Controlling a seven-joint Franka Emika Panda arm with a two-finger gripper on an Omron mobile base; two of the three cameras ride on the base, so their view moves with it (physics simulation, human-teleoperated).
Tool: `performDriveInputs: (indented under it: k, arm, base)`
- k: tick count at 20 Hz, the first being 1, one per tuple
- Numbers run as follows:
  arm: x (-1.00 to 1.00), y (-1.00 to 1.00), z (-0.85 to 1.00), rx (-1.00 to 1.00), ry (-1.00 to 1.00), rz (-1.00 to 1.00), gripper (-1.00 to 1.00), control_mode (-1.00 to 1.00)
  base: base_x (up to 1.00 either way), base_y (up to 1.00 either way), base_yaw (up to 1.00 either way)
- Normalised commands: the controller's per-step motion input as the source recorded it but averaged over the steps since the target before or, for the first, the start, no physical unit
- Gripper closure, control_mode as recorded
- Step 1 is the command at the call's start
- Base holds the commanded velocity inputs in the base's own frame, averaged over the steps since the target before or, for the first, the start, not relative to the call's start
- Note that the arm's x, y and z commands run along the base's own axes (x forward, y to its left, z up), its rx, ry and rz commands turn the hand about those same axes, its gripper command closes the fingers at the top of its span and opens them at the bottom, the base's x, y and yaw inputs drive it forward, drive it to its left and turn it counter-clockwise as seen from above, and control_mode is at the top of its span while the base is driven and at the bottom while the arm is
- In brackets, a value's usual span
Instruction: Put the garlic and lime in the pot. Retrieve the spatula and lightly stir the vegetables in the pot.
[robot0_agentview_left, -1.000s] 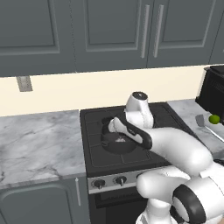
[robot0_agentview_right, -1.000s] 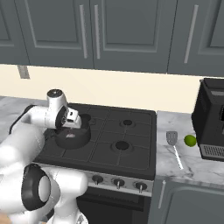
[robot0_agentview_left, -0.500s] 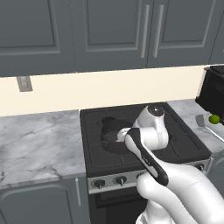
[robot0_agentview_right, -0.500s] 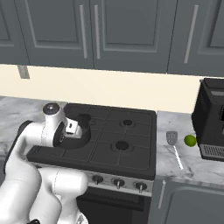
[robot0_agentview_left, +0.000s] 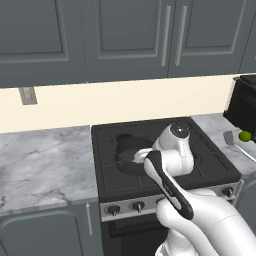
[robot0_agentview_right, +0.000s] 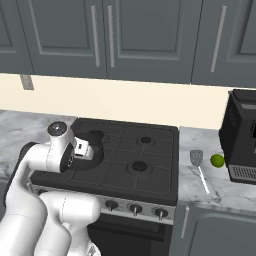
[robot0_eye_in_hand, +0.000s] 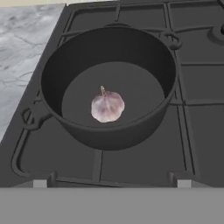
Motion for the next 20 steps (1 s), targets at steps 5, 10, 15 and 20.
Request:
performDriveInputs:
  k: [5, 10, 15, 20]
  arm:
    - [0.0, 0.0, 0.0, 0.0, 0.0, 0.0, -1.0, 1.0]
    - [0.0, 0.0, 0.0, 0.0, 0.0, 0.0, -1.0, 1.0]
    - [0.0, 0.0, 0.0, 0.0, 0.0, 0.0, -1.0, 1.0]
    - [0.0, 0.0, 0.0, 0.0, 0.0, 0.0, -1.0, 1.0]
  base:
    - [-0.47, -0.32, -0.06]
    - [-0.22, -0.83, -0.15]
    - [0.38, -0.97, -0.05]
    - [0.63, -0.52, 0.03]
